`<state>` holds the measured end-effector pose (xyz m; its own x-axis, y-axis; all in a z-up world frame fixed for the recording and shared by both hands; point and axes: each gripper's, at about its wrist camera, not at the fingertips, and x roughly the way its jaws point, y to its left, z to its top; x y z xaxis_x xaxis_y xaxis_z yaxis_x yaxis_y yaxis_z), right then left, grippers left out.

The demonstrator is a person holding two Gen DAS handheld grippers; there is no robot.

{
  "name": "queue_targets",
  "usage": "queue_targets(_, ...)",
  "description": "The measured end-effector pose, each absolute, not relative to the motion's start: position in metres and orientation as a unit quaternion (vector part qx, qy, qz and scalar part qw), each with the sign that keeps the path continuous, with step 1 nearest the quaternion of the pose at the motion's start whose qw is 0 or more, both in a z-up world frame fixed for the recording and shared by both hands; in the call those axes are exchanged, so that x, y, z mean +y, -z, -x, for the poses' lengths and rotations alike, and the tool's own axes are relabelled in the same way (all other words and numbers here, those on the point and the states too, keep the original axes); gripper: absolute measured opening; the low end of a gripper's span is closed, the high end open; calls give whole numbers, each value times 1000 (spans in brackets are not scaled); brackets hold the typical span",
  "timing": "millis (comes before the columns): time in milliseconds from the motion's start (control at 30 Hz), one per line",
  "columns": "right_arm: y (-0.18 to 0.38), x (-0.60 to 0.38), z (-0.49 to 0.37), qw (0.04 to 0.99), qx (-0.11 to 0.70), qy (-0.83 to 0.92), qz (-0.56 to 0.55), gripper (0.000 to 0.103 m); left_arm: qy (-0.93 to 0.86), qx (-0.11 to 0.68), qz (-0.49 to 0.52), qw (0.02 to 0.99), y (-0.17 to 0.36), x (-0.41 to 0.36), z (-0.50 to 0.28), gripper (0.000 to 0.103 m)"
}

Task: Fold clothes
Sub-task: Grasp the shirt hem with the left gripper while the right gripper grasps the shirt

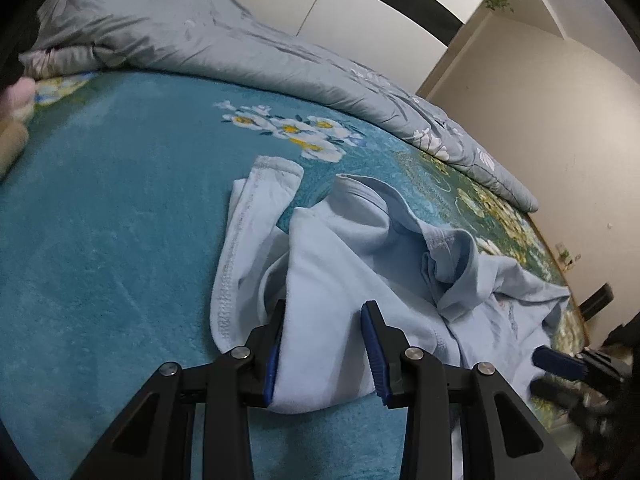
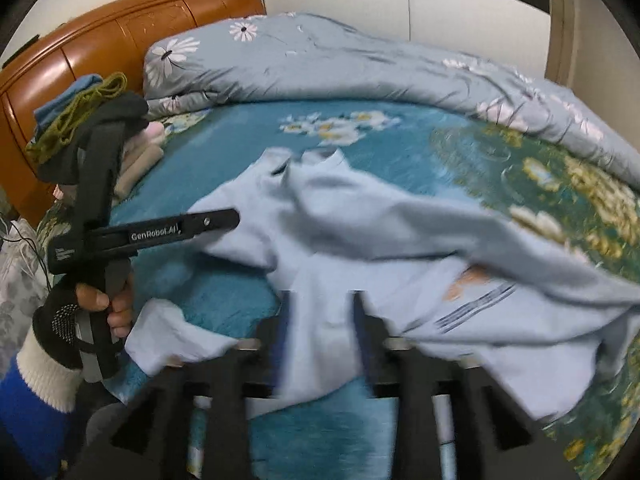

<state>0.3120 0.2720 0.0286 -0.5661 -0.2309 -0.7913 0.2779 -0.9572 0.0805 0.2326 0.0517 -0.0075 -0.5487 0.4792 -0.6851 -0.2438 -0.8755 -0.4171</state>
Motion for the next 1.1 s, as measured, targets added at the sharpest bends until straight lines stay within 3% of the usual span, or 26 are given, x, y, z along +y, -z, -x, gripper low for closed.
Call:
queue_targets(300, 14, 232, -325, 124, 61, 860, -491, 49, -872, -131, 418, 219, 11, 51, -235, 44)
queue_targets(367, 16, 233, -328, 116, 73, 859, -493, 37, -869, -136, 419, 226, 12, 49, -235, 44)
queue_targets(400, 17, 234, -329, 111, 79, 859, -494, 17, -868, -139, 419, 228, 13, 47, -236, 44)
queue_targets(433, 18, 236, -331, 112, 77, 857, -498, 5, -867, -141, 419, 230, 13, 46, -236, 44)
queue_targets(633, 4, 255, -332, 110, 79, 859, -493, 2, -864, -149, 416, 240, 14, 43, -238, 44)
queue_targets(1100, -130, 367, -247, -147, 255, 902, -317, 2, -853, -175, 419, 256, 16, 38, -233, 50)
